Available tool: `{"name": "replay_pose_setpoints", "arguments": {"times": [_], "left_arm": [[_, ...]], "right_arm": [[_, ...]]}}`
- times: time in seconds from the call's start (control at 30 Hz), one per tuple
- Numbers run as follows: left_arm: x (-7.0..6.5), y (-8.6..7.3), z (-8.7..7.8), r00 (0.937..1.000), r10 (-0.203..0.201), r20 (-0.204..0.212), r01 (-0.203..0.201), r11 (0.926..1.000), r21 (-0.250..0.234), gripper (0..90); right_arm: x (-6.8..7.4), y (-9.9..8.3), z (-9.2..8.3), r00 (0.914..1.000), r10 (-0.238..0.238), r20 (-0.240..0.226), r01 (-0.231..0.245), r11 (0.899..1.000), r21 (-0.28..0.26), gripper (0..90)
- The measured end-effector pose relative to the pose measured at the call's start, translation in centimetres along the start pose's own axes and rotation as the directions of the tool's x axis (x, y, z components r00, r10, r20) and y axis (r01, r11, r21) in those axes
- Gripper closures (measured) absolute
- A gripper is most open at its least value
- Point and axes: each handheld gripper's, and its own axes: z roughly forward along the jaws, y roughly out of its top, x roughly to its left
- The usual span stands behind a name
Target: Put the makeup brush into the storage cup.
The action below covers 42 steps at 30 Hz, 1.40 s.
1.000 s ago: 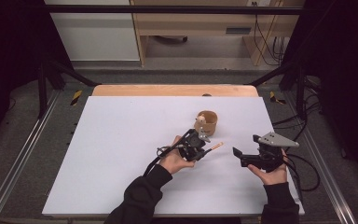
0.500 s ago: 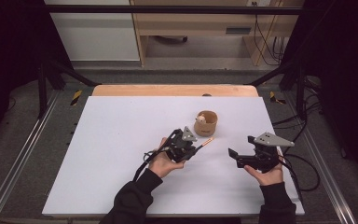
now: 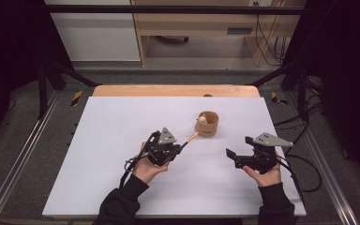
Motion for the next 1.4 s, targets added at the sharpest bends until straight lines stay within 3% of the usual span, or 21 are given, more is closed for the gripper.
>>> {"name": "replay_pose_setpoints", "arguments": {"times": [0.27, 0.63, 1.03, 1.13, 1.4], "left_arm": [[1.2, -1.8, -2.0, 0.9975, -0.055, -0.044, 0.052, 0.9960, -0.072, 83.2], [1.4, -3.1, -3.3, 0.9928, -0.089, -0.079, 0.079, 0.9884, -0.130, 83.2], [0.7, -3.3, -3.7, 0.9939, -0.093, -0.058, 0.082, 0.9817, -0.172, 83.2], [0.5, -3.3, -3.9, 0.9945, -0.095, -0.043, 0.085, 0.9774, -0.193, 83.2], [0.1, -3.1, -3.9, 0.9956, -0.090, -0.026, 0.083, 0.9743, -0.210, 83.2]], "right_arm": [[0.6, 0.0, 0.7, 0.9996, 0.006, -0.028, -0.005, 1.000, 0.007, 9.2], [1.8, 0.4, 1.4, 0.9981, 0.001, -0.062, -0.001, 1.000, -0.006, 9.1], [2.5, 0.5, 2.1, 0.9936, 0.006, -0.113, -0.008, 1.000, -0.017, 9.8], [3.0, 0.7, 2.3, 0.9904, -0.002, -0.139, -0.001, 1.000, -0.023, 10.7], [3.9, 0.9, 2.9, 0.9845, -0.008, -0.175, 0.004, 1.000, -0.019, 11.7]]}}
